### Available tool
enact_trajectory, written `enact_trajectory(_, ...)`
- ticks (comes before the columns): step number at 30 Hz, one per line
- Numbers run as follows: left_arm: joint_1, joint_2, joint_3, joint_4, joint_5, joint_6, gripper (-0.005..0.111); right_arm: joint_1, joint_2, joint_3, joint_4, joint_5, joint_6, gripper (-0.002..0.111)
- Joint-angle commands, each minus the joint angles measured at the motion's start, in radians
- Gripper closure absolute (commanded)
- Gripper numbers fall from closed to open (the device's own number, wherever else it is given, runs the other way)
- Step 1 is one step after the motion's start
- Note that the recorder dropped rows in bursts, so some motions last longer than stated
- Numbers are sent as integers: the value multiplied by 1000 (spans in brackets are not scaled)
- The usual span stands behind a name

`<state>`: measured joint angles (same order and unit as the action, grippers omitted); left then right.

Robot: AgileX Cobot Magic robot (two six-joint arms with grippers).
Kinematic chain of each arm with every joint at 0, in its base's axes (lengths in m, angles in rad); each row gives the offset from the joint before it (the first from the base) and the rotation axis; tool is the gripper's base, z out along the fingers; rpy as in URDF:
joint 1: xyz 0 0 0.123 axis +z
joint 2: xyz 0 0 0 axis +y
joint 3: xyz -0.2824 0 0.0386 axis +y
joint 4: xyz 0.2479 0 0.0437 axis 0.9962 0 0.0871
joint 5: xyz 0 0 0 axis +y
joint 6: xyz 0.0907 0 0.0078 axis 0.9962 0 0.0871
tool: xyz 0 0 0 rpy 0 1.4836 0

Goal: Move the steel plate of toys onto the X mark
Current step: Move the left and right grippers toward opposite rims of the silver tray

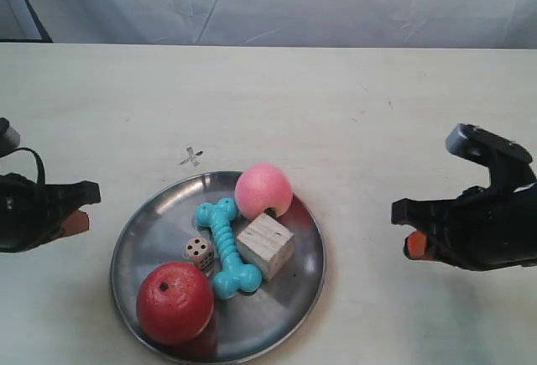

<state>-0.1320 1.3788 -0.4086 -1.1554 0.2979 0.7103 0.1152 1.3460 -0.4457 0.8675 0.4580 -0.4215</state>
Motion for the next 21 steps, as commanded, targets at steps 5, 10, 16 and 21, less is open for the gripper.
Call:
enact_trajectory(5,1,37,-4,4,22,38,107,27,118,-8,274,-16,-306,108)
enact_trajectory(10,1,100,-10,14,80,40,94,27,130,-8,289,-70,-338,94)
enact_trajectory(16,1,175,-31,29,119,56,70,27,130,-8,314,-61,-338,66)
enact_trajectory(21,1,214,-48,31,134,58,68,27,140,-8,330,-49,-338,64)
